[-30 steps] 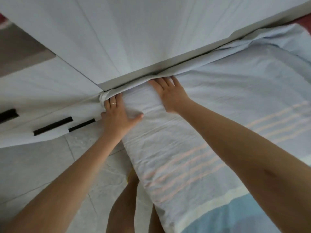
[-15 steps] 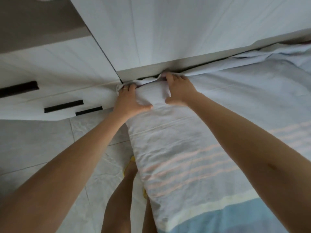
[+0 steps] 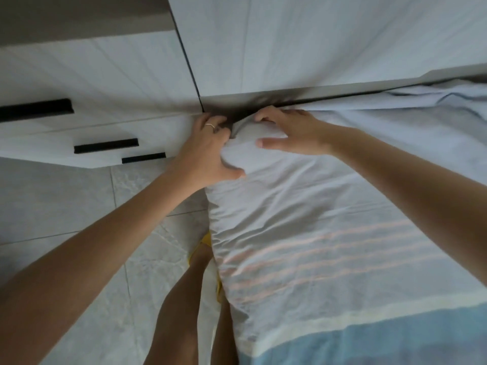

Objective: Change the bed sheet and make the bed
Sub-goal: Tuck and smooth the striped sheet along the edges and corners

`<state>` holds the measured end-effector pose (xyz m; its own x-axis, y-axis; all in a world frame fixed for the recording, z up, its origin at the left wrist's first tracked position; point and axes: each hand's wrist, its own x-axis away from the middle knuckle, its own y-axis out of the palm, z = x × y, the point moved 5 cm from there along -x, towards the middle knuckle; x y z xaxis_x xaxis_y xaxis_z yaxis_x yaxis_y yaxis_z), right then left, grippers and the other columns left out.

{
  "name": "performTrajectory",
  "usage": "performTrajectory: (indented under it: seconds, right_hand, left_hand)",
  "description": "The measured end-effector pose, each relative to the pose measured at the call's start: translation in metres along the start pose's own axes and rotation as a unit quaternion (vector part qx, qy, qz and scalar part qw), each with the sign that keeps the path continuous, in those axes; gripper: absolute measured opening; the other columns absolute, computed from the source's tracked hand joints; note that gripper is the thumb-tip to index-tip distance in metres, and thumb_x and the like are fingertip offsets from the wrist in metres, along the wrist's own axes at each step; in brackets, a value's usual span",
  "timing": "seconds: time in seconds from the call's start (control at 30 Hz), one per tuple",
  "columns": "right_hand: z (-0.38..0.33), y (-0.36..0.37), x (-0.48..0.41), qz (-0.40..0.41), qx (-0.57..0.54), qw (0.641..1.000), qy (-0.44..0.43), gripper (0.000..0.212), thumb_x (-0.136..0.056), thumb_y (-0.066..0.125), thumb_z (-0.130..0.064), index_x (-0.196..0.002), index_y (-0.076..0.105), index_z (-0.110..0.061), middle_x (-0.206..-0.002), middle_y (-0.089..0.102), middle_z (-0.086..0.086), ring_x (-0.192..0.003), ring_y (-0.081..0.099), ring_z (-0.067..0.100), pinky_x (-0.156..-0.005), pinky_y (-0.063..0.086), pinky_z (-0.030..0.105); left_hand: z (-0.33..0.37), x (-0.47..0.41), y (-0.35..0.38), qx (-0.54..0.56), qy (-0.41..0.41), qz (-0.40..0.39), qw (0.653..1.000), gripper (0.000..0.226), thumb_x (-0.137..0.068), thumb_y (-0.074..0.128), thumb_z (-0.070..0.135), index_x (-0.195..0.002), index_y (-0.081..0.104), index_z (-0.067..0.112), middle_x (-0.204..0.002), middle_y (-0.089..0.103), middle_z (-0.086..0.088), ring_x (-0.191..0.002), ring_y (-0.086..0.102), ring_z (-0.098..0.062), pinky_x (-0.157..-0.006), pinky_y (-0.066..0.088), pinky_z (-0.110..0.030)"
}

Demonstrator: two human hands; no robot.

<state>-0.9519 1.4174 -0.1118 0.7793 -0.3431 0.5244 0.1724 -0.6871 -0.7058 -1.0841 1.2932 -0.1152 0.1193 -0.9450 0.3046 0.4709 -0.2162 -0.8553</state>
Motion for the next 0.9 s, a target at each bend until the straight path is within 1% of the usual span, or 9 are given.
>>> performTrajectory:
  seconds: [0.07, 0.1, 0.17, 0.2, 0.33, 0.43, 0.6, 0.77, 0.9]
  right_hand:
    - [-0.006, -0.006, -0.009, 0.019, -0.018, 0.999, 0.024, 0.038, -0.1, 0.031, -0.047, -0.129, 0.046, -0.027, -0.121, 0.055, -0.003, -0.121, 0.046, 0.023, -0.102, 0.03, 0.036]
    - [-0.008, -0.011, -0.017, 0.026, -0.032, 0.998, 0.046, 0.041, -0.102, 0.026, -0.044, -0.129, 0.05, -0.025, -0.126, 0.056, 0.001, -0.122, 0.047, 0.025, -0.101, 0.033, 0.036]
    - [-0.007, -0.016, -0.035, -0.009, -0.037, 0.994, 0.102, 0.046, -0.102, 0.028, -0.045, -0.129, 0.055, -0.02, -0.134, 0.054, 0.007, -0.122, 0.049, 0.027, -0.099, 0.035, 0.034]
    - [-0.005, -0.013, -0.043, -0.048, -0.02, 0.991, 0.124, 0.046, -0.1, 0.033, -0.047, -0.127, 0.057, -0.018, -0.132, 0.055, 0.007, -0.119, 0.05, 0.028, -0.097, 0.036, 0.034]
    - [0.005, 0.004, -0.051, -0.167, 0.024, 0.974, 0.15, 0.048, -0.088, 0.043, -0.065, -0.108, 0.062, -0.026, -0.116, 0.06, -0.001, -0.102, 0.054, 0.023, -0.096, 0.041, 0.04]
    - [0.009, 0.0, -0.04, -0.165, -0.03, 0.976, 0.136, 0.036, -0.089, 0.049, -0.059, -0.085, 0.062, -0.025, -0.086, 0.061, -0.003, -0.08, 0.054, 0.017, -0.074, 0.043, 0.031]
    - [0.009, -0.017, -0.021, -0.171, -0.08, 0.972, 0.141, 0.041, -0.083, 0.057, -0.062, -0.089, 0.066, -0.023, -0.081, 0.065, -0.003, -0.073, 0.058, 0.016, -0.065, 0.042, 0.028]
    - [0.013, -0.03, -0.012, -0.137, -0.237, 0.949, 0.154, 0.025, -0.09, 0.061, -0.042, -0.093, 0.065, -0.018, -0.071, 0.066, -0.007, -0.059, 0.061, 0.008, -0.051, 0.046, 0.021]
    - [0.014, -0.032, -0.013, -0.1, -0.196, 0.965, 0.14, 0.026, -0.092, 0.056, -0.045, -0.078, 0.056, -0.024, -0.06, 0.049, -0.009, -0.053, 0.045, 0.008, -0.045, 0.037, 0.02]
  left_hand:
    - [-0.001, 0.002, -0.004, 0.055, -0.015, 0.002, 0.998, 0.061, -0.062, 0.073, 0.061, -0.097, 0.062, 0.013, -0.129, 0.052, -0.012, -0.123, 0.042, -0.028, -0.094, 0.038, -0.033]
    - [-0.001, 0.001, -0.008, 0.109, -0.039, 0.008, 0.993, 0.051, -0.067, 0.068, 0.064, -0.081, 0.059, 0.016, -0.107, 0.06, -0.008, -0.103, 0.054, -0.02, -0.078, 0.041, -0.028]
    - [-0.004, -0.002, -0.012, 0.206, -0.109, -0.015, 0.972, 0.051, -0.084, 0.055, 0.06, -0.062, 0.046, 0.015, -0.066, 0.05, 0.0, -0.061, 0.048, -0.011, -0.057, 0.031, -0.026]
    - [-0.008, -0.006, -0.012, 0.241, -0.148, -0.026, 0.959, 0.051, -0.09, 0.05, 0.055, -0.061, 0.047, 0.013, -0.061, 0.047, -0.003, -0.056, 0.045, -0.012, -0.056, 0.03, -0.027]
    - [-0.029, -0.015, -0.008, 0.334, -0.298, -0.045, 0.893, 0.016, -0.084, 0.066, 0.028, -0.088, 0.058, 0.014, -0.077, 0.055, -0.003, -0.075, 0.054, -0.018, -0.057, 0.041, -0.025]
    - [-0.028, -0.012, 0.001, 0.409, -0.353, -0.13, 0.831, 0.044, -0.08, 0.069, 0.022, -0.12, 0.054, 0.012, -0.088, 0.06, -0.002, -0.078, 0.058, -0.013, -0.059, 0.047, -0.024]
    - [-0.017, -0.004, 0.0, 0.425, -0.318, -0.131, 0.837, 0.022, -0.08, 0.068, 0.019, -0.1, 0.062, 0.012, -0.096, 0.067, -0.009, -0.086, 0.065, -0.021, -0.078, 0.054, -0.034]
    - [-0.015, 0.006, 0.008, 0.508, -0.266, -0.106, 0.812, 0.031, -0.083, 0.068, 0.021, -0.113, 0.064, 0.017, -0.106, 0.069, -0.007, -0.099, 0.066, -0.024, -0.094, 0.051, -0.046]
    - [-0.014, 0.009, 0.0, 0.503, -0.206, 0.003, 0.84, 0.013, -0.093, 0.058, 0.022, -0.102, 0.06, 0.013, -0.092, 0.066, 0.0, -0.083, 0.066, -0.012, -0.066, 0.056, -0.02]
